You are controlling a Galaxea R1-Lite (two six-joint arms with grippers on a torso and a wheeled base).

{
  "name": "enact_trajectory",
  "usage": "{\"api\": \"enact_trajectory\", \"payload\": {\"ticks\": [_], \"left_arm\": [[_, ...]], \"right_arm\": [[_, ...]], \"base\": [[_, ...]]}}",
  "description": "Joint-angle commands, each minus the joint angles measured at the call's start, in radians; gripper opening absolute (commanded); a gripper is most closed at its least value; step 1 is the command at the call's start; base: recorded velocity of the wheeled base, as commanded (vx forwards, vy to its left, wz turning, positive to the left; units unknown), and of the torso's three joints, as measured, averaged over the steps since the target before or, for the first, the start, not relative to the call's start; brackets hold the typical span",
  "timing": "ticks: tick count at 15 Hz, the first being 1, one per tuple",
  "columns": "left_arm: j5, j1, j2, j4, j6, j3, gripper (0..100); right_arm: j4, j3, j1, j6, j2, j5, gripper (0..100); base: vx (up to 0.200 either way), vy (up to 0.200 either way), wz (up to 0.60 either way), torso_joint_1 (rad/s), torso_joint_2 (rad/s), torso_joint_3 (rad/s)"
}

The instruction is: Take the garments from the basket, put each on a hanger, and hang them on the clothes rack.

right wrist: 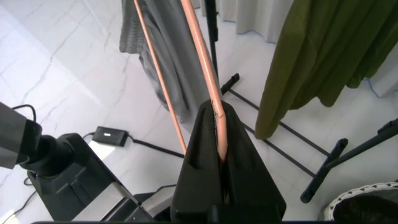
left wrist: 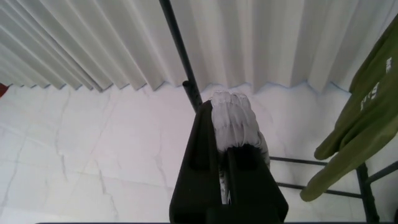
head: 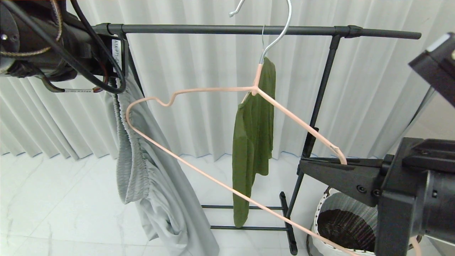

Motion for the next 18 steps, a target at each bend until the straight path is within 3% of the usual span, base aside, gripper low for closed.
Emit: {"api": "enact_trajectory", "payload": {"ticks": [1,13,18], "left_arm": [[0.0,0.018,0.005,0.0,0.008,0.001,0],[0.002,0.021,0.002,0.0,0.014,-0.003,0],[-0.001,-0.023,-0.017,0.0,0.008,0.003,0]], "right_arm": [[0.001,-0.001,0.0,-0.003,-0.003,0.0,0],[-0.033,-0.002,-0.029,-0.027,0.049,0.004,0],[-0.224,0.004,-0.084,-0.029,0.152,-0.011,0]], "base": [[0.0,0.0,0.0,0.0,0.0,0.0],[0.0,0.0,0.0,0.0,0.0,0.0],[0.0,0.0,0.0,0.0,0.0,0.0]]}}
